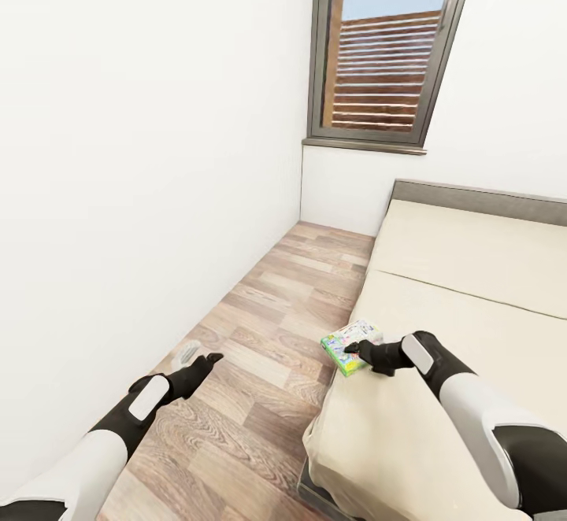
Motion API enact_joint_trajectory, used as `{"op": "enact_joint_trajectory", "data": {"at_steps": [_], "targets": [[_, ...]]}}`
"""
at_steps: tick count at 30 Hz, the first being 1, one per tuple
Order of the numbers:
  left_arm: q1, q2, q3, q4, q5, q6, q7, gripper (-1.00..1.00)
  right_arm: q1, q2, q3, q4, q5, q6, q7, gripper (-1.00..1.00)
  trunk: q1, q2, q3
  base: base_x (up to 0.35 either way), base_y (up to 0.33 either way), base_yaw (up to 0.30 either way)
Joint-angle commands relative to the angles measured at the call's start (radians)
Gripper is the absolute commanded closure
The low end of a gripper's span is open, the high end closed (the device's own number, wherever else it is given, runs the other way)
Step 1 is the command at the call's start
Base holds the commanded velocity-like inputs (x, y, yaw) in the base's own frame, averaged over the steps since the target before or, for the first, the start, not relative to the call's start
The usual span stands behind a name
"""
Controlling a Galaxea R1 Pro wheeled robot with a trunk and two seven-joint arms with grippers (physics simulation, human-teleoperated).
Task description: Put all the toys in the child's room - the three board games (two on the bed and one on the table), the two jigsaw puzzles on the table, and the tennis ball on the table - inside the toy box on the table in the child's room.
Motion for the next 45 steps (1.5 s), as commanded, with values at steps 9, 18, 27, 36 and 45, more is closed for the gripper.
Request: {"op": "enact_joint_trajectory", "data": {"at_steps": [9, 18, 27, 36, 45], "targets": [[0.0, 0.001, -0.005, 0.0, 0.005, 0.001, -0.026, -1.0, -0.001, -0.043, -0.064, -0.001, -0.006, 0.011, 0.007, -1.0, 0.0, 0.0, -0.001, 0.0, 0.0, 0.0], [0.0, 0.001, -0.006, 0.0, 0.005, 0.001, -0.036, -1.0, -0.001, -0.081, -0.105, -0.03, -0.012, 0.019, 0.012, -1.0, 0.0, 0.0, -0.001, 0.0, 0.0, 0.0], [0.0, 0.001, -0.007, 0.0, 0.005, 0.001, -0.038, -1.0, 0.003, -0.107, -0.113, -0.081, -0.017, 0.026, 0.079, -1.0, 0.0, 0.0, -0.001, 0.0, 0.0, 0.0], [-0.005, -0.004, -0.013, 0.001, 0.007, 0.003, -0.042, -1.0, 0.005, -0.131, -0.113, -0.111, -0.013, 0.029, 0.213, -1.0, 0.0, 0.0, -0.001, 0.0, 0.0, 0.0], [-0.057, -0.034, -0.02, 0.02, 0.008, 0.011, -0.085, -1.0, 0.044, -0.189, -0.107, -0.231, -0.007, 0.03, 0.422, -1.0, 0.0, 0.0, -0.001, 0.0, 0.0, 0.0]]}}
